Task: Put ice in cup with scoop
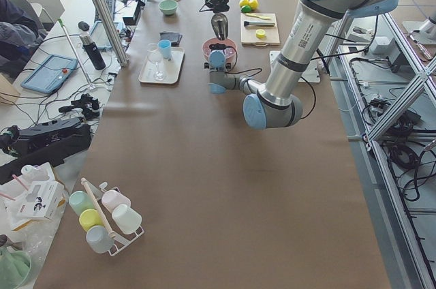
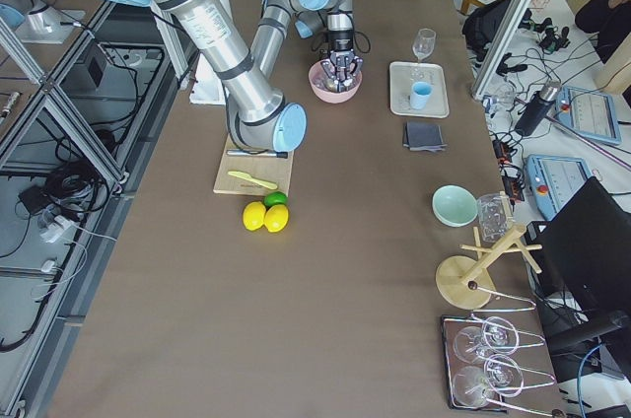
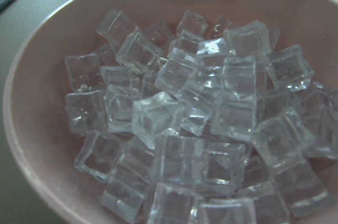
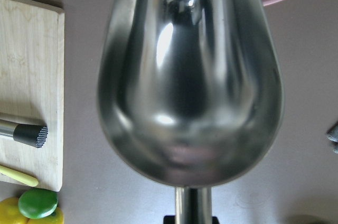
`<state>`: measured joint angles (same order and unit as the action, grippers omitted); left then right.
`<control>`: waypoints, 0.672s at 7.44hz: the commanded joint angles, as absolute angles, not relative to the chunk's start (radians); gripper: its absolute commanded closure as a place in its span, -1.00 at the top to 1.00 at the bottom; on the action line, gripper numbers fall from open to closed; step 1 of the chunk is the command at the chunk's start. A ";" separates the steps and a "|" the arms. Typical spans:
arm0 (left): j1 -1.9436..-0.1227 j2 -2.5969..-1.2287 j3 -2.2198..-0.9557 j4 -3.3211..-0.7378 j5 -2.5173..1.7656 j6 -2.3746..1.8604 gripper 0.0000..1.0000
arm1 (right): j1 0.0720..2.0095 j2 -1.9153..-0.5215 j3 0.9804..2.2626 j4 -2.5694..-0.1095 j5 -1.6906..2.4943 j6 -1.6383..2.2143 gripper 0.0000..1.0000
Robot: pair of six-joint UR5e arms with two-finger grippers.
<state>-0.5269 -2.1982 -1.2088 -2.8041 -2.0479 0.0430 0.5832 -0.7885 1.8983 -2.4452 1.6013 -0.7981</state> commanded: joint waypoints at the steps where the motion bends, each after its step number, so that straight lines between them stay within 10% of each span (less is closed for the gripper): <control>1: -0.526 -2.198 -1.209 -2.804 -2.049 0.044 0.97 | 0.554 -0.788 1.881 -2.448 1.589 -0.787 -1.00; 5: -0.526 -2.198 -1.209 -2.807 -2.049 0.044 0.97 | 0.531 -0.776 1.836 -2.447 1.582 -0.721 -1.00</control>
